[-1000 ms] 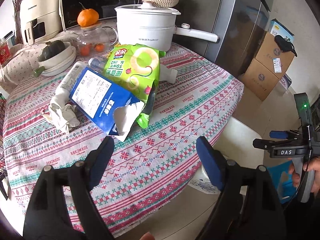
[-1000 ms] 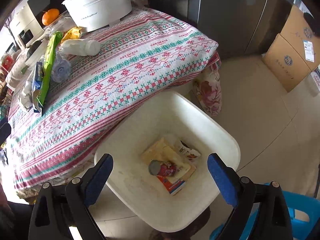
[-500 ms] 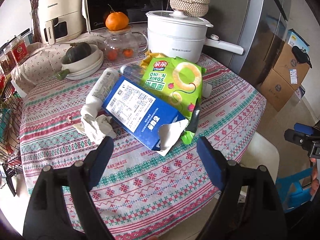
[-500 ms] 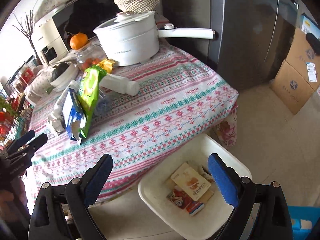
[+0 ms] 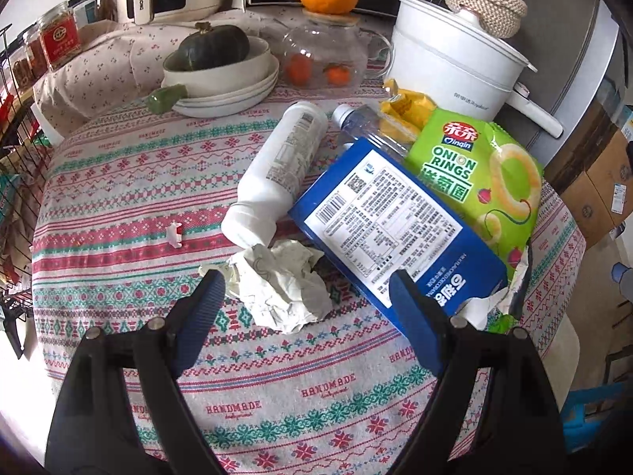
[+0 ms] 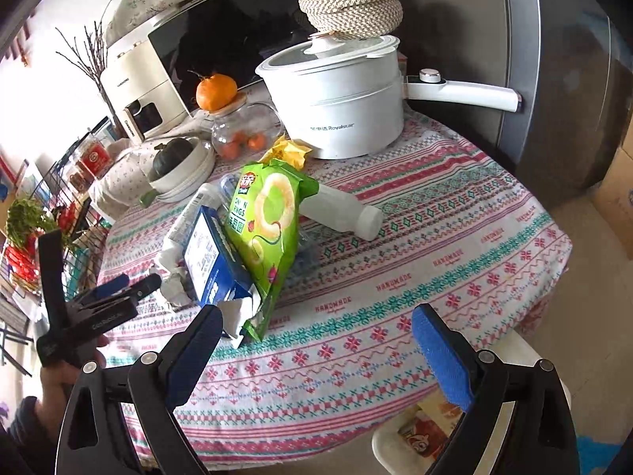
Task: Collect trash
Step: 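Grasp the crumpled white tissue with the left tool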
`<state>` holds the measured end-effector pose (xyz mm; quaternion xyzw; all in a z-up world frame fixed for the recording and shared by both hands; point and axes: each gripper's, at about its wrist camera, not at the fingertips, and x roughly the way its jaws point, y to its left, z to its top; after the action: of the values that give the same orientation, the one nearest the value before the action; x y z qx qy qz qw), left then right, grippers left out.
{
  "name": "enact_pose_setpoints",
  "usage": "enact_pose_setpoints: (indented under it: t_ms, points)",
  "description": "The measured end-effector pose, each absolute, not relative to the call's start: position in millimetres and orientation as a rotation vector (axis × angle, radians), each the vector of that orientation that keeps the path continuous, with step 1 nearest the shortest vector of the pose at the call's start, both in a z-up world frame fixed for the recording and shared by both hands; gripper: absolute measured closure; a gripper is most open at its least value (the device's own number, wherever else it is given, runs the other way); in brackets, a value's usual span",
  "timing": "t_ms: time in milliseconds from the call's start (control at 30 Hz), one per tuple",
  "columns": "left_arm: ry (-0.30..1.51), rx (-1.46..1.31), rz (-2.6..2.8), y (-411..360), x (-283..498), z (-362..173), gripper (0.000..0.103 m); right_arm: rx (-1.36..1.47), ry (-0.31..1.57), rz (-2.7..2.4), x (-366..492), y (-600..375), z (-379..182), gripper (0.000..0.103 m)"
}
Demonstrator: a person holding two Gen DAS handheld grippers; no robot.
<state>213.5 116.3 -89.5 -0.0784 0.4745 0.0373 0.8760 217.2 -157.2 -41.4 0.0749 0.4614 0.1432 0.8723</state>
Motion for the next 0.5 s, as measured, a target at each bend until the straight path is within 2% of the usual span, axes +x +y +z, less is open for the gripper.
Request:
enact_pose_setpoints:
  t_ms: [100,133,200,233,267,367,500]
  points:
    - [1.018,-0.179,0.115,122,224,-104,0.022,0.177,0.976,0.304,229,-147,-47,0.006]
    - [1.026,-0.181,0.125,124,227,-108,0.027,0.179,0.983,0.305,232,-144,-49,0.006]
    - [1.053,-0.184,0.133,126,233,-117,0.043,0.175,0.994,0.309,237,-137,-54,0.006]
    - [1.066,-0.181,0.137,126,235,-121,0.055,0.169,0.997,0.313,239,-134,-56,0.006]
    - [1.060,-0.188,0.131,127,235,-121,0.057,0.159,0.997,0.317,241,-130,-57,0.006]
    - [1.052,-0.182,0.125,126,233,-115,0.072,0.127,0.991,0.343,243,-115,-60,0.006]
    - [1.038,-0.158,0.111,123,223,-103,0.076,0.073,0.974,0.387,243,-92,-62,0.006]
